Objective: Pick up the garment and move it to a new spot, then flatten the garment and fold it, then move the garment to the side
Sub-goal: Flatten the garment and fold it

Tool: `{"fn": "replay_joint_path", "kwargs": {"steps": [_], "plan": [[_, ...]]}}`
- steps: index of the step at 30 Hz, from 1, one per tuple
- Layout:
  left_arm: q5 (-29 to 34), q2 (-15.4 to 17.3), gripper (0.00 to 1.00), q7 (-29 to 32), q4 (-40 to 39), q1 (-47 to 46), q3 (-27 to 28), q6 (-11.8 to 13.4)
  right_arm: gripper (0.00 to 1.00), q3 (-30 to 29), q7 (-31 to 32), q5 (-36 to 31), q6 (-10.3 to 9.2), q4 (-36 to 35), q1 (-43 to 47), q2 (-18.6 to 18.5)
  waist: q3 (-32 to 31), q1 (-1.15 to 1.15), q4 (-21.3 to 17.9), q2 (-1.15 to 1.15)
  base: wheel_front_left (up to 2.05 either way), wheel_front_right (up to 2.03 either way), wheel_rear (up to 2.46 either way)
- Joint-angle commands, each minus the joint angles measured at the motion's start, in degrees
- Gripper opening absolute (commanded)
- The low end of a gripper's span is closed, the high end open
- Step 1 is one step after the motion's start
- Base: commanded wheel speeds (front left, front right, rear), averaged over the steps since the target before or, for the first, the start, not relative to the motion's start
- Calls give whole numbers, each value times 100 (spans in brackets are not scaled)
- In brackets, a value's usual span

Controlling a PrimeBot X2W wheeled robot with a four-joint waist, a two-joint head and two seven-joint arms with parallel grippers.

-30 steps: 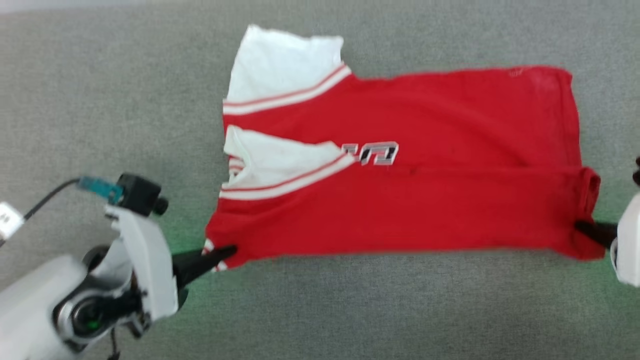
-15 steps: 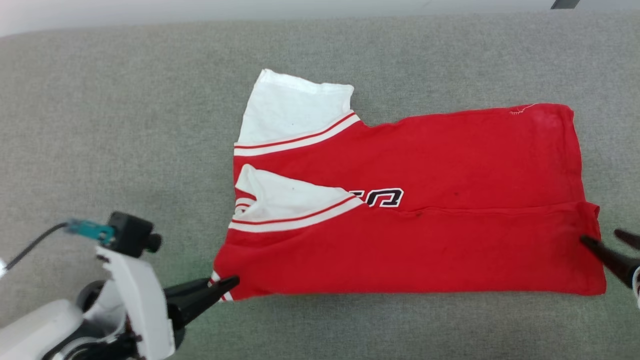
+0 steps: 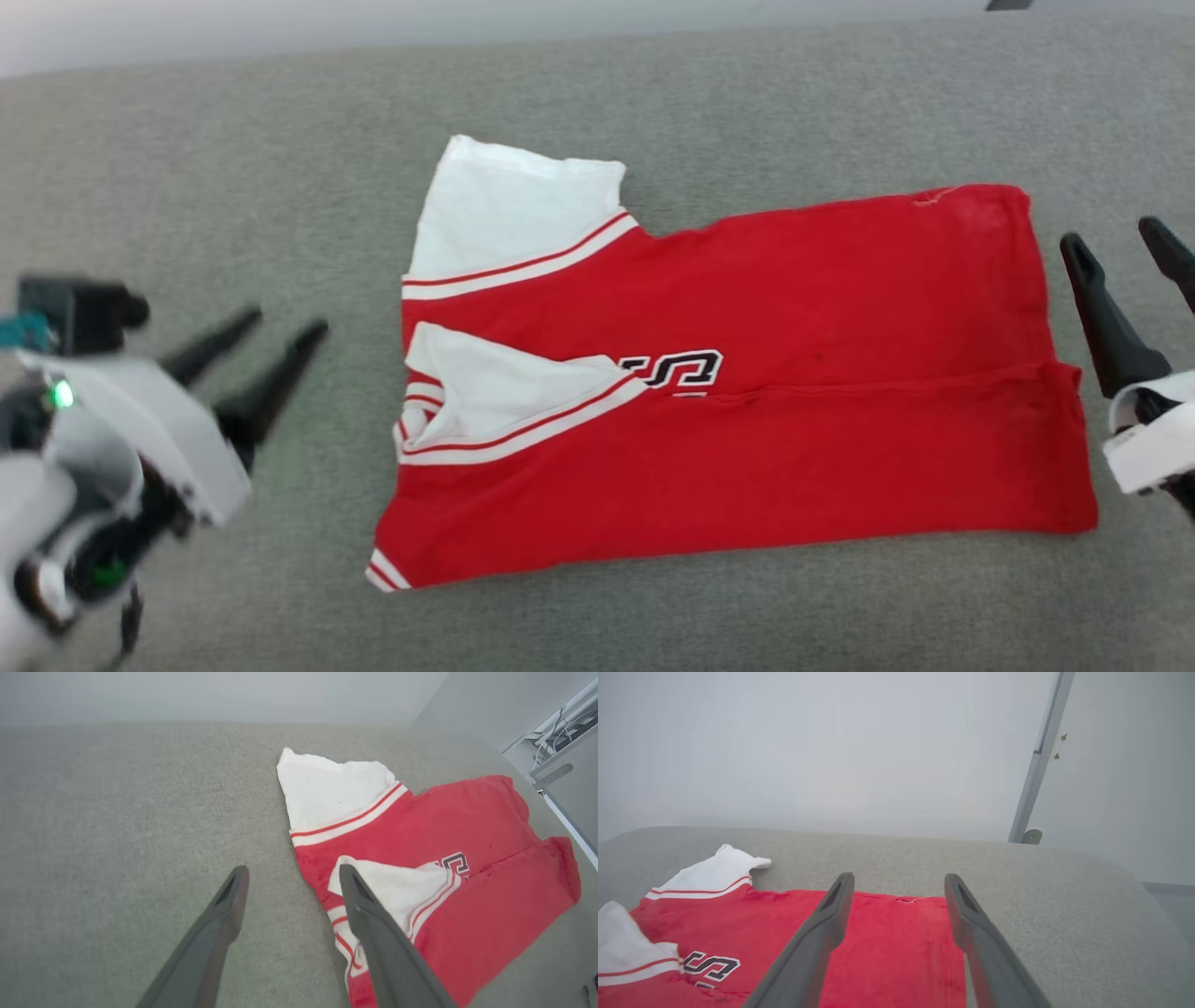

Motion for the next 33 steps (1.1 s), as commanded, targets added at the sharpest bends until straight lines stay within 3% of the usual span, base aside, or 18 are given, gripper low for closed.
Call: {"fn": "replay_joint_path", "kwargs": {"steps": [1,12,15,21,29,31,32,33], "plan": [[166,-133,100,-50,224,-278,64,10,100,74,-323,-112,-9,126,-101,91,77,0,-174,0,0,0,0],[791,-1183,100,606,2881,-2327,120,-316,100,219,-1449,-225,-9,483,-81,585,675,0,-1126,0,0,0,0],[760,-1349,100,1238,3504,-2741,-28,-515,100,290,-1540,-199,-9,549,-53,643,815,0,-1351,0,0,0,0],[331,-1519,100,3171,4248,-3308,-291,-842,100,468,-1587,-118,-9,633,-234,684,960,0,-1599,0,0,0,0],[376,-1638,100,4061,4715,-3810,-470,-876,100,734,-1637,5,-9,624,-497,609,1258,0,-1736,0,0,0,0],[252,-1737,42,4185,4764,-3775,-461,-956,100,758,-1601,12,-9,618,-545,566,1304,0,-1720,0,0,0,0],[200,-1795,3,4235,4770,-3760,-458,-994,100,778,-1561,2,-9,622,-580,525,1316,0,-1707,0,0,0,0],[148,-1853,0,4287,4785,-3758,-449,-1014,100,802,-1529,-14,-9,622,-644,463,1325,0,-1684,0,0,0,0]]}}
